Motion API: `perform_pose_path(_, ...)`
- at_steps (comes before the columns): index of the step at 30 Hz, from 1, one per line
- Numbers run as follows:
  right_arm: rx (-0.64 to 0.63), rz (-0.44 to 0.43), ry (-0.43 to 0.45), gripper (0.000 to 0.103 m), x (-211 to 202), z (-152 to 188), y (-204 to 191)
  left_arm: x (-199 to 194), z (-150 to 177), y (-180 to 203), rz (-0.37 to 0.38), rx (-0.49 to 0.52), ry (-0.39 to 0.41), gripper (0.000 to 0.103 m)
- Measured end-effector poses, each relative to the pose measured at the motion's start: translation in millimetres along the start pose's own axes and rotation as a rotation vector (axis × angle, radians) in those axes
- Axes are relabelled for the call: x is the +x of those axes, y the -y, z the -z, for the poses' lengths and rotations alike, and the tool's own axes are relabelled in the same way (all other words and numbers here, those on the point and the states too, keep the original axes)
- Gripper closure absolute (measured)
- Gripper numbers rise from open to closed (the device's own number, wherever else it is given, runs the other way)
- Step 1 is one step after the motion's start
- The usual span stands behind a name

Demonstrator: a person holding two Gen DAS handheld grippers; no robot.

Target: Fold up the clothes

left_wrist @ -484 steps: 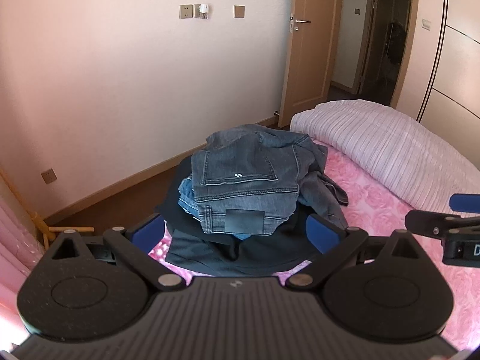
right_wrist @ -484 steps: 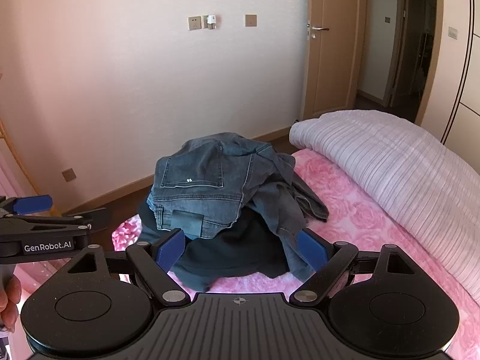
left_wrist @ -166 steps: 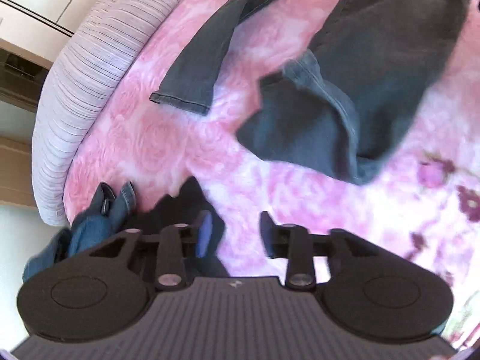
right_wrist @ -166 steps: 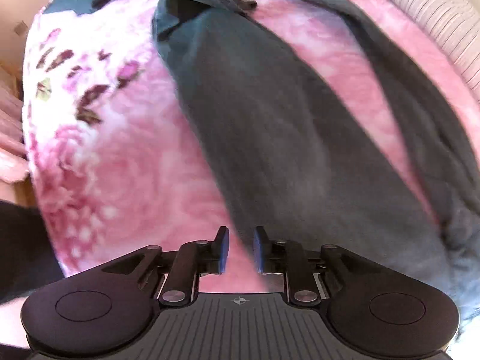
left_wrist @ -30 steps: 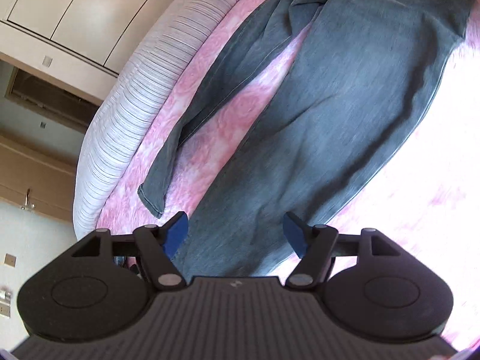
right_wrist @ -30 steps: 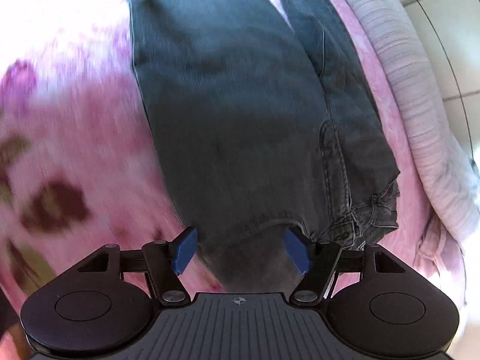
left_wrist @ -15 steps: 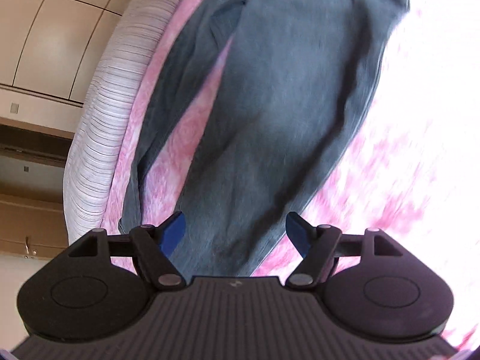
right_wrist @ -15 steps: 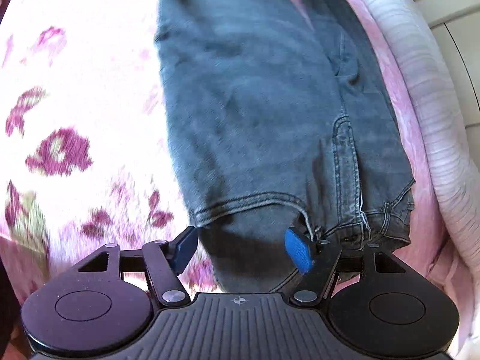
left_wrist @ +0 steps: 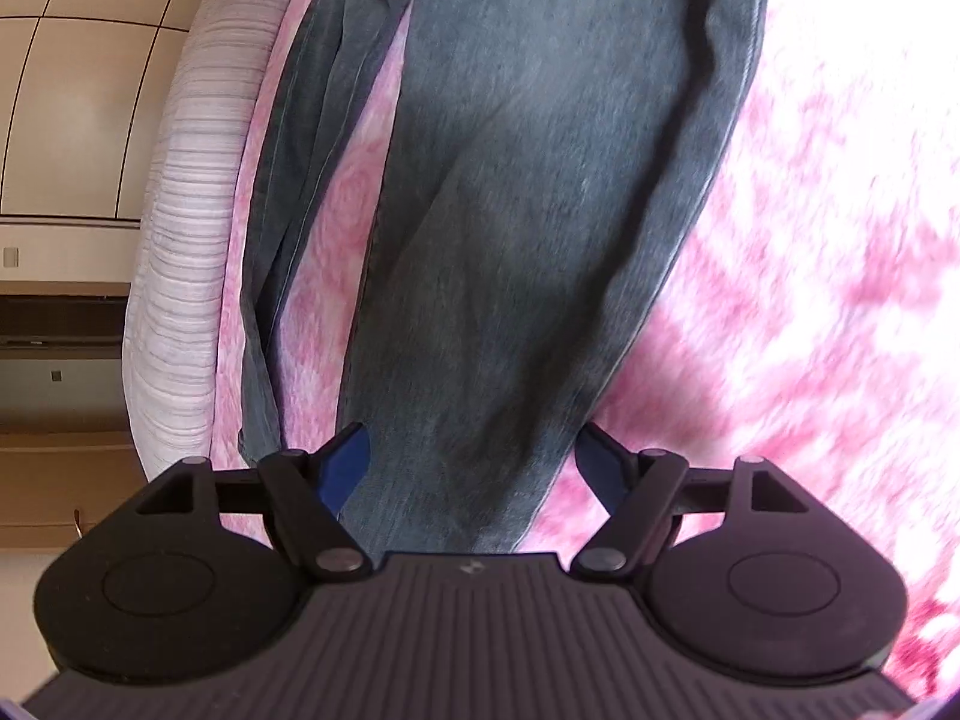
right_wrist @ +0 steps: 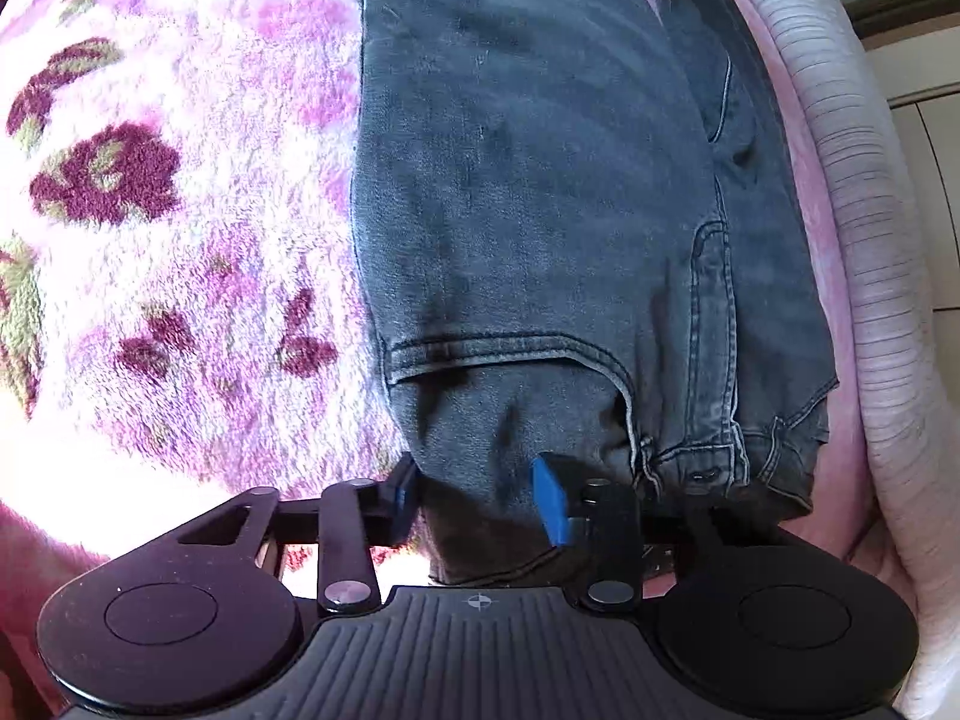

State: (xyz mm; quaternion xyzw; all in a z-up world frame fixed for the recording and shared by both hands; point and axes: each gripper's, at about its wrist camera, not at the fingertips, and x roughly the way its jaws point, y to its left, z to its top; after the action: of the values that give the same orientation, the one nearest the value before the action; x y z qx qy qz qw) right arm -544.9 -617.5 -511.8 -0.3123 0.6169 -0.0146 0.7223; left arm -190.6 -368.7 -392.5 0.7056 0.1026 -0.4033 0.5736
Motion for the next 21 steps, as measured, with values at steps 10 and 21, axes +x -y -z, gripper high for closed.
perform_pose_path(10,0.028,0.004,-0.001,0.064,-3,-1,1,10,24,-17,-0.001,0.032,-0.017,0.029)
perform_pose_path(21,0.083,0.060,-0.073,0.064,-7,-15,-8,14,69,-39,0.008,0.036,-0.025,0.029)
